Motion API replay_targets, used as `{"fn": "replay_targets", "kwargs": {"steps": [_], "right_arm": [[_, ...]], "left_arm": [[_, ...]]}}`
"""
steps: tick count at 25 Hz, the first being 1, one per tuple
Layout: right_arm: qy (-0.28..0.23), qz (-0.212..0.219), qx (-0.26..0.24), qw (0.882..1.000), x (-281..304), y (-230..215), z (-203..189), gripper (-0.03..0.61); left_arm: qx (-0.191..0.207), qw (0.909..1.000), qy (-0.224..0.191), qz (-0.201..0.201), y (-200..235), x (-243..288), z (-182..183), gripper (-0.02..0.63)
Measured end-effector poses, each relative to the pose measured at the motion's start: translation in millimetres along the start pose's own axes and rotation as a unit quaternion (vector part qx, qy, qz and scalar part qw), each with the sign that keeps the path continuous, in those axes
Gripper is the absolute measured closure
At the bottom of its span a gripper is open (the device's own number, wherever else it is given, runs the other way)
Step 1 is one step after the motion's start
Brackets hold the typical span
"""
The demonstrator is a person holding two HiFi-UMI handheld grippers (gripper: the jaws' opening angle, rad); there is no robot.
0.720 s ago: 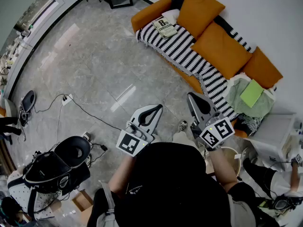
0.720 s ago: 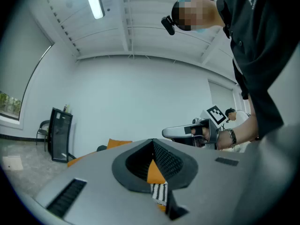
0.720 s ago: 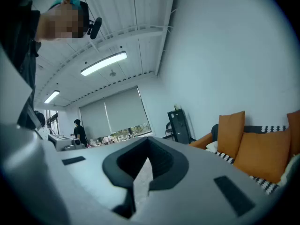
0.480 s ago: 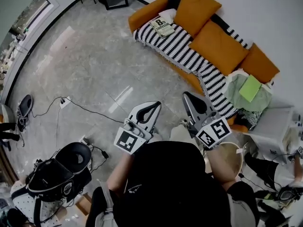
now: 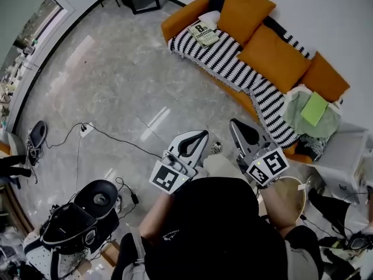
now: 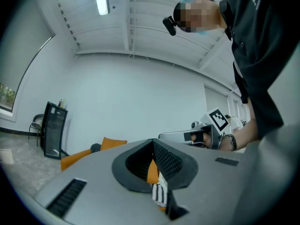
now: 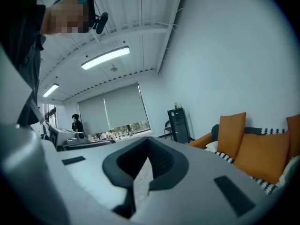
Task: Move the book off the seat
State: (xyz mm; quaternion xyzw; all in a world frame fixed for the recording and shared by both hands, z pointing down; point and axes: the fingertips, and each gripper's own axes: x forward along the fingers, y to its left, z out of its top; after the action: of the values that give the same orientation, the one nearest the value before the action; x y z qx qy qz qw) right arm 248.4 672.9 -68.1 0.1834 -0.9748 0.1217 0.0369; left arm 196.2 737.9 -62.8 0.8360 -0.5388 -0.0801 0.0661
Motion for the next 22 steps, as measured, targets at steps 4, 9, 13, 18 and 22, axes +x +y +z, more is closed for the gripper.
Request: {"fn": "replay_targets", "kwargs": {"steps": [4,9,13,18,22], "right_arm": [[-0.005,0.008,-0.012,1.000,9.2,-11.6,3.6,0.563],[-0.008,0.031,-0.037,0.999,13.7,-34.7,10.5,0.563],[-0.016,0.043,-0.037,0.998,17.4,-53.2,19.8,0.563],[-0.022,0.046,-0.038,0.998,20.5,-79.4,28.1,0.563],[-0.024,0.043,-0.035,0.998,30.0,-90.3,33.2,0.563]], "left_arm": [[-0.003,0.9999,0.016,0.004,3.2,15.6,-4.8,0.603],[0.015,0.9980,0.056,0.023,9.6,47.8,-15.2,0.603],[0.016,0.9976,0.055,0.039,12.8,70.6,-12.6,0.603],[0.015,0.9979,0.057,0.029,13.3,100.4,-19.3,0.603],[0.030,0.9972,0.069,-0.006,16.5,119.5,-20.2,0.603]]}}
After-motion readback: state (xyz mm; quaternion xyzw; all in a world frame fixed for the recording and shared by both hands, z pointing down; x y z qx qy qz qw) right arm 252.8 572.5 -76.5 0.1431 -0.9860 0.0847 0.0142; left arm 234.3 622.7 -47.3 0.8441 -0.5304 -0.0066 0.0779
